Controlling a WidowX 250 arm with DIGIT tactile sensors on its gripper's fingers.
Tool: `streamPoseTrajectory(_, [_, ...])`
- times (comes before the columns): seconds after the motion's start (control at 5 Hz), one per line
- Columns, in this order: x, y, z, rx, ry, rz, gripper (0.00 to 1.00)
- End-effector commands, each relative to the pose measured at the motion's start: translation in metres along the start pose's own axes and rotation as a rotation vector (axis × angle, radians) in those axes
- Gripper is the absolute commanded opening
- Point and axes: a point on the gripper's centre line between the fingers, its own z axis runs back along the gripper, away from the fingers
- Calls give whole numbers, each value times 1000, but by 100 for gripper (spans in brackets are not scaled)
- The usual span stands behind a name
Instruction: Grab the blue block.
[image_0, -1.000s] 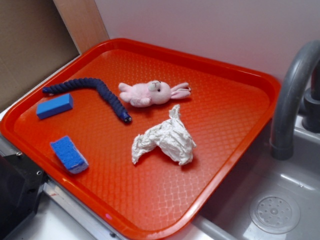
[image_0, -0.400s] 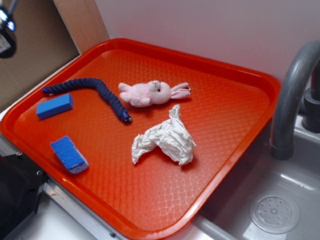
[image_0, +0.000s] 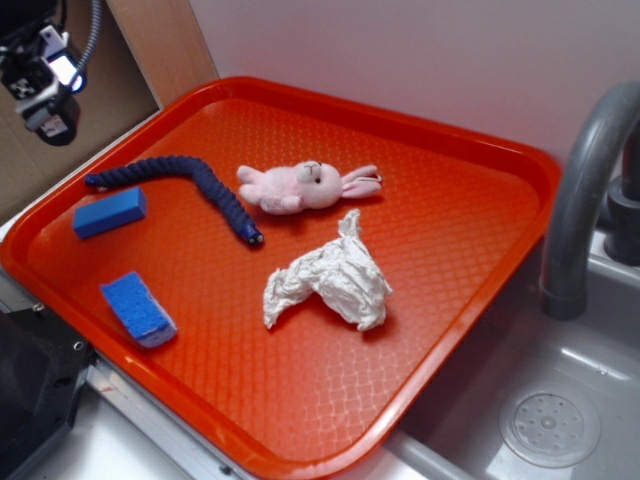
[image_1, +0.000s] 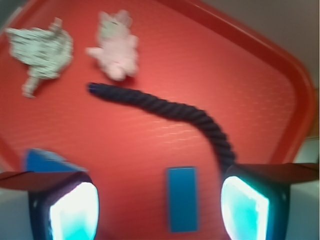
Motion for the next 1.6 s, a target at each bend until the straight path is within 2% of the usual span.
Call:
streamPoseTrajectory(0.0, [-13, 9, -31, 64, 89, 0, 100])
streamPoseTrajectory(0.6, [-33, 11, -94, 101, 266, -30, 100])
streamPoseTrajectory(1.0, [-40, 11, -125, 33, 290, -51, 100])
streamPoseTrajectory(1.2, [-39, 8, -124, 25, 284, -71, 0])
streamPoseTrajectory(1.4, [-39, 7, -124, 23, 287, -75, 0])
